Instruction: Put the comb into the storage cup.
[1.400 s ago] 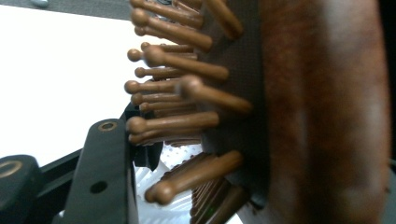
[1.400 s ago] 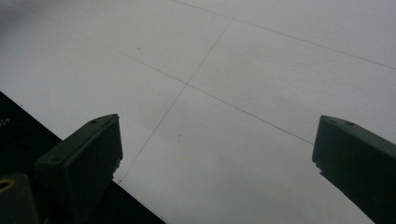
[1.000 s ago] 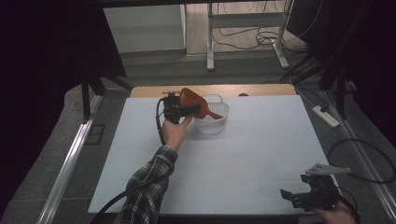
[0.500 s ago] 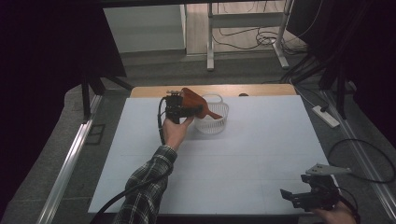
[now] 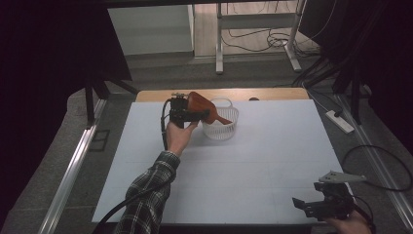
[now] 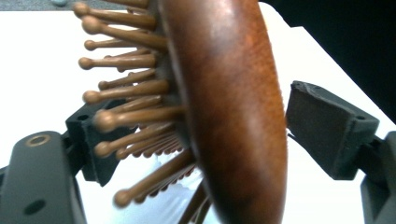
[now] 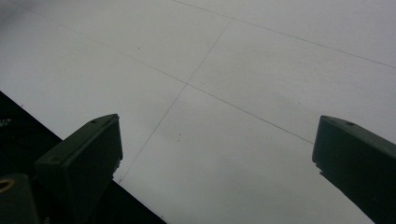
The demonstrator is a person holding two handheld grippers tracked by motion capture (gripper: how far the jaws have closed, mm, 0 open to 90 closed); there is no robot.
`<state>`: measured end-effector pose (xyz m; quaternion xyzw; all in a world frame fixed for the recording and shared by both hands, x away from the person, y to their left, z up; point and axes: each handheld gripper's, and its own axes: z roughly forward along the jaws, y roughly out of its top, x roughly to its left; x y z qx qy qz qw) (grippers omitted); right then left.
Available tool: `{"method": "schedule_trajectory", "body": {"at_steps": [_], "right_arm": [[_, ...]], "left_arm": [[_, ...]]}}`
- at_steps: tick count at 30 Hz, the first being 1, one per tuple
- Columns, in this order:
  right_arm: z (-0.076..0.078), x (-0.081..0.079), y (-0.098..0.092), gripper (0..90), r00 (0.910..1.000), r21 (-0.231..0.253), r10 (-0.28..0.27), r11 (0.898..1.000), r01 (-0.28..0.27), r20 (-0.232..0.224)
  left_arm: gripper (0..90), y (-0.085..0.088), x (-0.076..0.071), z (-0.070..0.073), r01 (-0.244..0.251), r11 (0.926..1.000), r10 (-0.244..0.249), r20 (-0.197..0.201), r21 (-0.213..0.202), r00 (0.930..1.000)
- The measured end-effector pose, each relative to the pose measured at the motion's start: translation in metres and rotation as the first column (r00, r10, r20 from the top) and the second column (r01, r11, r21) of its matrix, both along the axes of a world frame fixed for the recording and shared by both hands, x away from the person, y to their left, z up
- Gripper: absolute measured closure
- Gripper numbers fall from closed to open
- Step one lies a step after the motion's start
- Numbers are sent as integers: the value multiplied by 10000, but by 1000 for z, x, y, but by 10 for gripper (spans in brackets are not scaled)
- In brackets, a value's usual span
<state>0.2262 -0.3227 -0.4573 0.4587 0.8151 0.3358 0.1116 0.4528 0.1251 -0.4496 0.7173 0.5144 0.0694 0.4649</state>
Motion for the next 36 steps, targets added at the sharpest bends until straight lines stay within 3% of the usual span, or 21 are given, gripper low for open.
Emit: {"method": "schedule_trajectory", "body": {"at_steps": [5, 15, 28, 36], "right_arm": [[0, 0, 0, 17, 10000, -19, 0, 10000, 0, -29], [0, 0, 0, 17, 10000, 16, 4, 10000, -4, -1], [0, 0, 0, 0, 10000, 18, 21, 10000, -21, 4], [0, 0, -1, 0, 10000, 101, 17, 9999, -17, 26]], "left_arm": [[145, 5, -2, 2, 169, 9998, -168, 86, -68, 9998], [81, 8, -6, 7, 491, 9978, -501, 222, 438, 9985], [35, 12, -14, 5, 1060, 9861, -1123, 431, 1276, 9927], [15, 15, -19, 4, 1114, 9831, -1206, 558, 1449, 9911]]}}
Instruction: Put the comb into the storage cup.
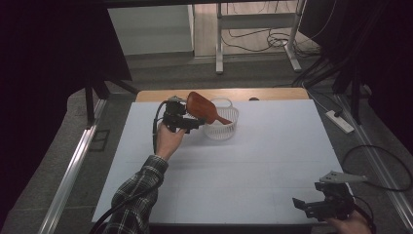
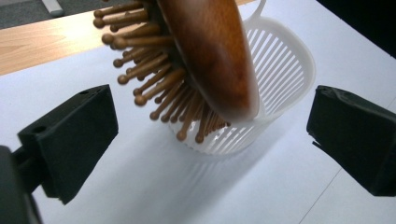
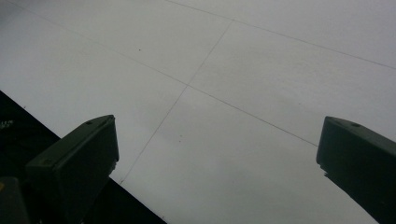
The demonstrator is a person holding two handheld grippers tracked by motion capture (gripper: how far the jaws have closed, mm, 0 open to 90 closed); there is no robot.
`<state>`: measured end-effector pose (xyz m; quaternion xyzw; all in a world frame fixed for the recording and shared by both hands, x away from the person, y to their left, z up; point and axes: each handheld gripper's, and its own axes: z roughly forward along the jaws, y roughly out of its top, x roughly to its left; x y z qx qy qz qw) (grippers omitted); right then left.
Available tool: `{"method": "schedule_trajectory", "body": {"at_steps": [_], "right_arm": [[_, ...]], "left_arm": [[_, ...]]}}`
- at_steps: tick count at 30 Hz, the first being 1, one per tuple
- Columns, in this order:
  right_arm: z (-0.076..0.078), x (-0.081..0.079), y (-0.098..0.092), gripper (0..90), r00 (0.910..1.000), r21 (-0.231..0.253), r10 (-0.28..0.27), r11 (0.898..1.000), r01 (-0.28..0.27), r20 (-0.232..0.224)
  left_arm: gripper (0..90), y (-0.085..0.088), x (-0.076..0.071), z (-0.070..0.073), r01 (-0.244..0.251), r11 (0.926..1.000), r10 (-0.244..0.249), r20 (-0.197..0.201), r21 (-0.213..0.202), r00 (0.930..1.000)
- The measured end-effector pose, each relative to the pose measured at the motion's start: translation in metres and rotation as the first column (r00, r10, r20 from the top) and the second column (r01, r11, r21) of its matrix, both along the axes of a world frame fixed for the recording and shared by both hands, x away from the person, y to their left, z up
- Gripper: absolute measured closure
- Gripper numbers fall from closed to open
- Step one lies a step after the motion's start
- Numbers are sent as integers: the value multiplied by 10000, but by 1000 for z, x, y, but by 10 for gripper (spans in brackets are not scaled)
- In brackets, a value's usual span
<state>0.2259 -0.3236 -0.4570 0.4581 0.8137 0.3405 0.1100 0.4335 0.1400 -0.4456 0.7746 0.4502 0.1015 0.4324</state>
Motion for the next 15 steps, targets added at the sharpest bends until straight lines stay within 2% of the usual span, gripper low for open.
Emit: {"method": "schedule_trajectory", "body": {"at_steps": [9, 15], "right_arm": [[0, -1, 1, 0, 10000, -85, 71, 9999, -71, 37], [0, -1, 1, 0, 10000, -85, 44, 10000, -43, 74]], "left_arm": [[9, 6, -7, -2, -10, 10000, 9, 117, 45, 9999], [6, 11, -12, -5, 29, 9996, -34, 168, 275, 9999]]}}
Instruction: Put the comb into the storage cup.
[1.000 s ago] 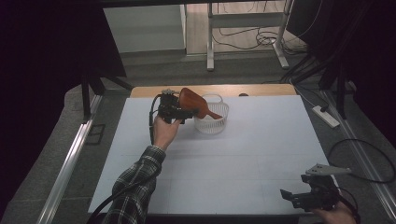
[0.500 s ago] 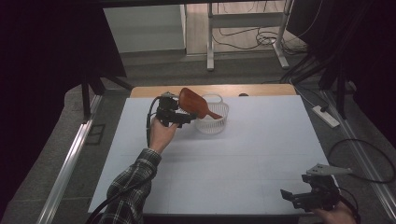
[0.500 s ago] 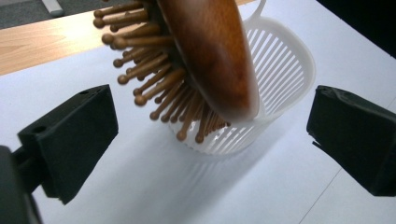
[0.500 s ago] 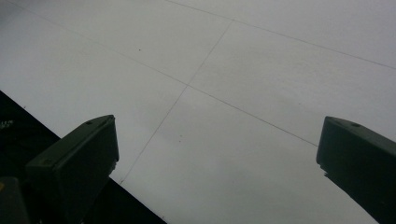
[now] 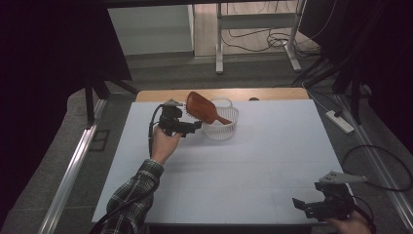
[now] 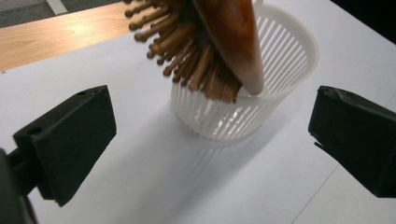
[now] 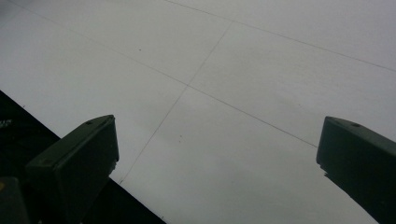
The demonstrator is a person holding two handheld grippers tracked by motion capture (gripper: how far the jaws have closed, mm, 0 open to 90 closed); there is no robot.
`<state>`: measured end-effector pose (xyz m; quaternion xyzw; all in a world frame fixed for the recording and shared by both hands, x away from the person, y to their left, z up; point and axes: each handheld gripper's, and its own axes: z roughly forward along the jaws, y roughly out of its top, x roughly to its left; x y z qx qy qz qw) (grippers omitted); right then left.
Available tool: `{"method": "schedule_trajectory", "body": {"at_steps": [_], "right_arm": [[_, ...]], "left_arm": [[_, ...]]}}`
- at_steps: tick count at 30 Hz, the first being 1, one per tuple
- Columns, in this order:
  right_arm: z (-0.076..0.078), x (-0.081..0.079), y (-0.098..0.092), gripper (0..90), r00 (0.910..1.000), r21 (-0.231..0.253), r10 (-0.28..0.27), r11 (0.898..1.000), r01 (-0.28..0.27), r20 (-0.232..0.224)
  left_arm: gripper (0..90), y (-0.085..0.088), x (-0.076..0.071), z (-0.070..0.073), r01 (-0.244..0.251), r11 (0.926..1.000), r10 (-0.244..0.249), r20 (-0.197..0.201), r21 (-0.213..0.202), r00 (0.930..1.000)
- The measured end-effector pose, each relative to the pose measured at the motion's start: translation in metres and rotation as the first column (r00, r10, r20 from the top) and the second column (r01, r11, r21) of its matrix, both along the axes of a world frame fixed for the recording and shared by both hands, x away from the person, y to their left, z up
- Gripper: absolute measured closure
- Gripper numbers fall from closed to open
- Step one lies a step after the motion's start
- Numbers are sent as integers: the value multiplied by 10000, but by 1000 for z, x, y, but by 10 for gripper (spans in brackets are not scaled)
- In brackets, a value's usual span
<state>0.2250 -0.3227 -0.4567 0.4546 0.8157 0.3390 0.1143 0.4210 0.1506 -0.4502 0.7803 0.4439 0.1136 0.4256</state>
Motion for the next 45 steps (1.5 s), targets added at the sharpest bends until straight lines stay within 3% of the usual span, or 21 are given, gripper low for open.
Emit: {"method": "schedule_trajectory", "body": {"at_steps": [19, 25, 34, 40, 45], "right_arm": [[0, 0, 0, 0, 10000, -16, -96, 10000, 96, 3], [0, 0, 0, 0, 9999, -32, -101, 9999, 101, -6], [0, 0, 0, 0, 10000, -50, -82, 10000, 82, 9], [0, 0, 0, 0, 10000, -49, -75, 10000, 75, 19], [0, 0, 0, 0, 10000, -75, -52, 10000, 52, 34]], "left_arm": [[4, 18, -20, -3, 68, 9993, -62, 151, -374, 9999], [4, 26, -27, -5, 13, 9974, 2, 198, -724, 9998], [0, 33, -36, -6, -6, 9958, 34, 308, -911, 9995], [6, 33, -42, -6, 212, 9978, -184, 455, -620, 9988], [11, 34, -45, -7, 466, 9964, -431, 498, -713, 9978]]}}
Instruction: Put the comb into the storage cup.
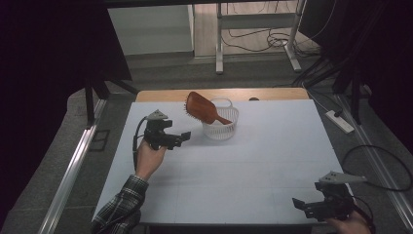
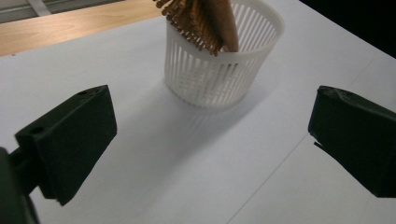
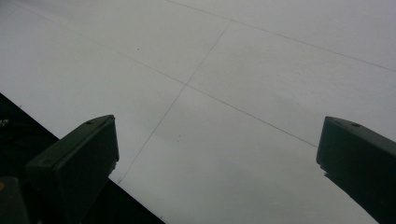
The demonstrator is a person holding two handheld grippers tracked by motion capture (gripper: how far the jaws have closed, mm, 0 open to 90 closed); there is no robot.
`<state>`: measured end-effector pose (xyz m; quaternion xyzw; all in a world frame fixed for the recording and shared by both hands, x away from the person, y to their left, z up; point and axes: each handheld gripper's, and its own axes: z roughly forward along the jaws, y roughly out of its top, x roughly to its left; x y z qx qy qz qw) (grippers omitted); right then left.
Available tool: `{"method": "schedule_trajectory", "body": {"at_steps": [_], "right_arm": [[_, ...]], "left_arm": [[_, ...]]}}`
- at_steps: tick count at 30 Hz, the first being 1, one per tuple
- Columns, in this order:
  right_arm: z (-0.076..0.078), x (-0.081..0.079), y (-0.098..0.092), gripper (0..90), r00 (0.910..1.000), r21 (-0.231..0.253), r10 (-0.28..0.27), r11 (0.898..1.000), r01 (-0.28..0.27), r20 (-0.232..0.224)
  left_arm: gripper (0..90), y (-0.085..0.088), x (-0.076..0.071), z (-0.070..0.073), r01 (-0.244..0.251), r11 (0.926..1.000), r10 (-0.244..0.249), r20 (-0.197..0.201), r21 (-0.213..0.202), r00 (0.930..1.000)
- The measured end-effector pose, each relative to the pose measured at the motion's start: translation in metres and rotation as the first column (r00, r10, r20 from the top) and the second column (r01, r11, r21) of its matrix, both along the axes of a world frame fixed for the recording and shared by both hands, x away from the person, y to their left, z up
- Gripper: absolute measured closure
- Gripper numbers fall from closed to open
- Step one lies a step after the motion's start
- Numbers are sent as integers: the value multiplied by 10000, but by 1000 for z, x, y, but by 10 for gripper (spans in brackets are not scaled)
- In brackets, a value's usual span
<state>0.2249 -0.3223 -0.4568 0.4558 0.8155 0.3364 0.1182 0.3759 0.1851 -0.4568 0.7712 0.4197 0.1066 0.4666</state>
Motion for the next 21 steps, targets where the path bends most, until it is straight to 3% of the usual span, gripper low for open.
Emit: {"method": "schedule_trajectory", "body": {"at_steps": [5, 21], "right_arm": [[0, 0, 0, 0, 10000, -10, -4, 10000, 4, -18], [0, -1, 1, 0, 10000, -27, 13, 10000, -13, -23]], "left_arm": [[9, 2, -4, -2, 152, 9998, -154, -126, -117, 9998], [0, 7, -17, -9, 385, 9992, -385, 3, -56, 9993]]}}
